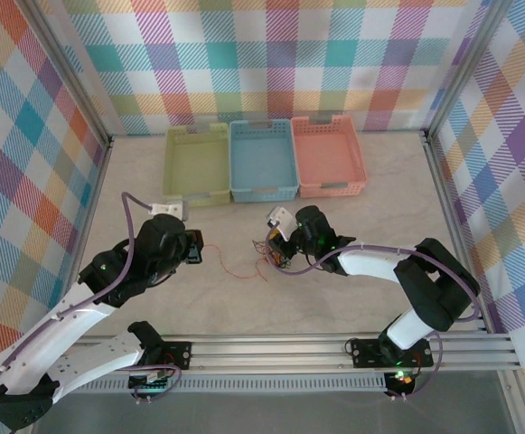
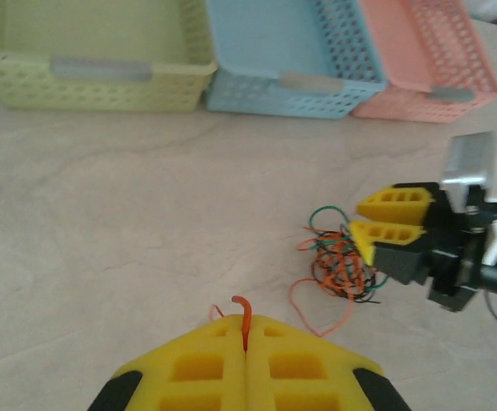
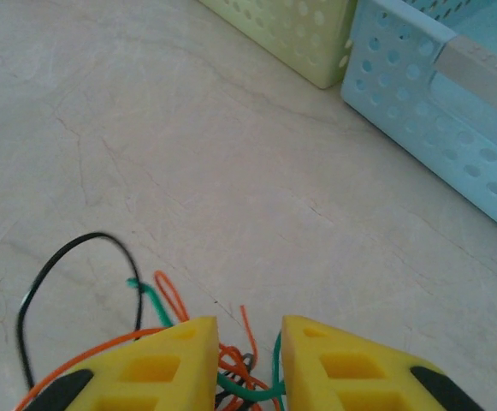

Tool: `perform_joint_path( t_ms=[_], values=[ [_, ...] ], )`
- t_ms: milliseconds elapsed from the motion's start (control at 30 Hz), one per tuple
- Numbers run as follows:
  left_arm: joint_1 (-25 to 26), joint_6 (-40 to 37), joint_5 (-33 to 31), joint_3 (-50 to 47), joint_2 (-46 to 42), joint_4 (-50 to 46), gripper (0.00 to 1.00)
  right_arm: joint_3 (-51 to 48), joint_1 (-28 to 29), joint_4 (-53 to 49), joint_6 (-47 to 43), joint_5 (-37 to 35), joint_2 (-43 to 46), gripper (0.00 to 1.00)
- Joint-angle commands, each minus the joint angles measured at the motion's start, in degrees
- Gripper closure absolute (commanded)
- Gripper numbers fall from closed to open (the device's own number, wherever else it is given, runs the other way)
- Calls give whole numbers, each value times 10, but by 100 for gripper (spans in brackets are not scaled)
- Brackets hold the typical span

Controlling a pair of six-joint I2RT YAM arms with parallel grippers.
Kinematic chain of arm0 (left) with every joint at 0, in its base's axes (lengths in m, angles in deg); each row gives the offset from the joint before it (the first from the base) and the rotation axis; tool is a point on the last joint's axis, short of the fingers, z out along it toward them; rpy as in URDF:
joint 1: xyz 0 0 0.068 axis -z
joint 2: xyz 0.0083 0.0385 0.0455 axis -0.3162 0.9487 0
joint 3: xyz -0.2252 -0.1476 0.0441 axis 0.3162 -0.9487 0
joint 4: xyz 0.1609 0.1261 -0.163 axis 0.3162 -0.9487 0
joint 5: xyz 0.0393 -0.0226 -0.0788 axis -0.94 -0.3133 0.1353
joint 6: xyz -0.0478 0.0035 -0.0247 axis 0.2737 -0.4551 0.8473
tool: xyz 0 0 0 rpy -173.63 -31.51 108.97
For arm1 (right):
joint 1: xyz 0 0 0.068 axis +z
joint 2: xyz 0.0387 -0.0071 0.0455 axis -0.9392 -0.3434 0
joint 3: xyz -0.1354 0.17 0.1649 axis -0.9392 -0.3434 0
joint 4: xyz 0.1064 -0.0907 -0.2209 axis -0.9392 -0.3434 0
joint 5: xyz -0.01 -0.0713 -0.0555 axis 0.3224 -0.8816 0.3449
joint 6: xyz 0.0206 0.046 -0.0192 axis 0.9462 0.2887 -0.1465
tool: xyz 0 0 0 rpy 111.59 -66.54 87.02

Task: Untangle the cables

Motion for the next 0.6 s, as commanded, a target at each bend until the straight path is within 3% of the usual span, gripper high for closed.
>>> perform_joint_path(
  t_ms=[0, 400, 567],
  values=[
    [-17, 25, -37, -16, -17, -11, 100, 1, 0, 7, 6, -20, 8, 76],
    [-42, 26, -90, -26, -33, -43, 100, -11, -1, 27, 11, -28, 19, 86],
    [-50, 6, -53, 18, -31, -13, 100, -27, -1, 51, 12, -37, 36, 82]
  ],
)
